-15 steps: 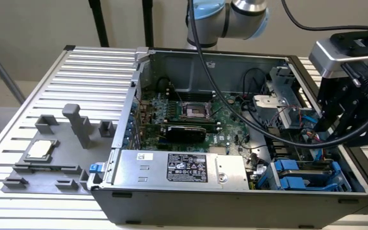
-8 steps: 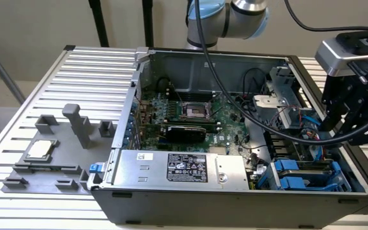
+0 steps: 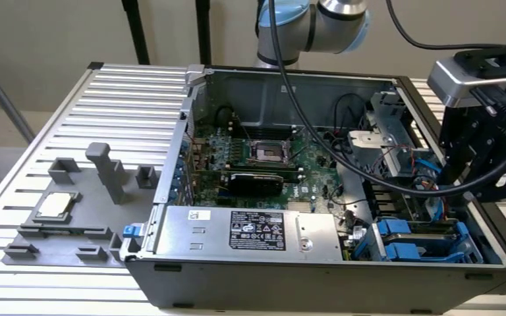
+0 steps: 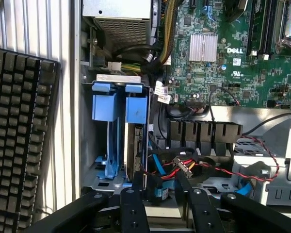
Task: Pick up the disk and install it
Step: 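Insert the second disk wire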
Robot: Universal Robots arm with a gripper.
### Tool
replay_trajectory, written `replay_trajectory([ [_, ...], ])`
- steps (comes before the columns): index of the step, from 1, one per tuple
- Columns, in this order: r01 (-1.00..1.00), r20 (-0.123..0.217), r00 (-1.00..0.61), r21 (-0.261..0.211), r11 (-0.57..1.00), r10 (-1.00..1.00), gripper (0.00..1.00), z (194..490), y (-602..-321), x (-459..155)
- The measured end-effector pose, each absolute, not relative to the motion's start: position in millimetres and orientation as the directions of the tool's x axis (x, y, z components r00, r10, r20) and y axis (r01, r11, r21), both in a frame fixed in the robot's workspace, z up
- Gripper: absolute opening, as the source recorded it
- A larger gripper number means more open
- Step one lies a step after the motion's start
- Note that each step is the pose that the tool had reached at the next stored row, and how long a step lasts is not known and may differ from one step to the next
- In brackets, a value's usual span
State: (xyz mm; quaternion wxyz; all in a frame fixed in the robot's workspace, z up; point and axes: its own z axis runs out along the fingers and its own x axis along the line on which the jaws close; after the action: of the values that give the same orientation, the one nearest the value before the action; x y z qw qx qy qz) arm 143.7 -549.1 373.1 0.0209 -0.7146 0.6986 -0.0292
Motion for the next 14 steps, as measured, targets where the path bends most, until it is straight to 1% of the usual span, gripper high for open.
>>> replay_trajectory([
  [2,-0.997,0.022,0.022,-0.070,-0.024,-1.000,0.40,371.3,-547.7,143.8],
  [3,-0.997,0.027,0.022,-0.070,-0.024,-0.999,0.37,370.6,-547.2,143.8],
  [4,-0.997,0.033,0.022,-0.069,-0.025,-0.999,0.31,369.8,-546.7,143.7],
  [6,-0.997,0.046,0.022,-0.068,-0.025,-0.999,0.31,368.6,-545.7,143.7],
  [7,-0.997,0.052,0.022,-0.068,-0.026,-0.998,0.24,368.1,-545.1,143.7],
  [9,-0.997,0.065,0.022,-0.066,-0.027,-0.998,0.24,367.3,-544.1,143.7],
  [10,-0.997,0.070,0.022,-0.066,-0.027,-0.997,0.16,367.0,-543.7,143.7],
  [14,-0.997,0.073,0.022,-0.066,-0.027,-0.997,0.16,367.9,-543.3,143.3],
])
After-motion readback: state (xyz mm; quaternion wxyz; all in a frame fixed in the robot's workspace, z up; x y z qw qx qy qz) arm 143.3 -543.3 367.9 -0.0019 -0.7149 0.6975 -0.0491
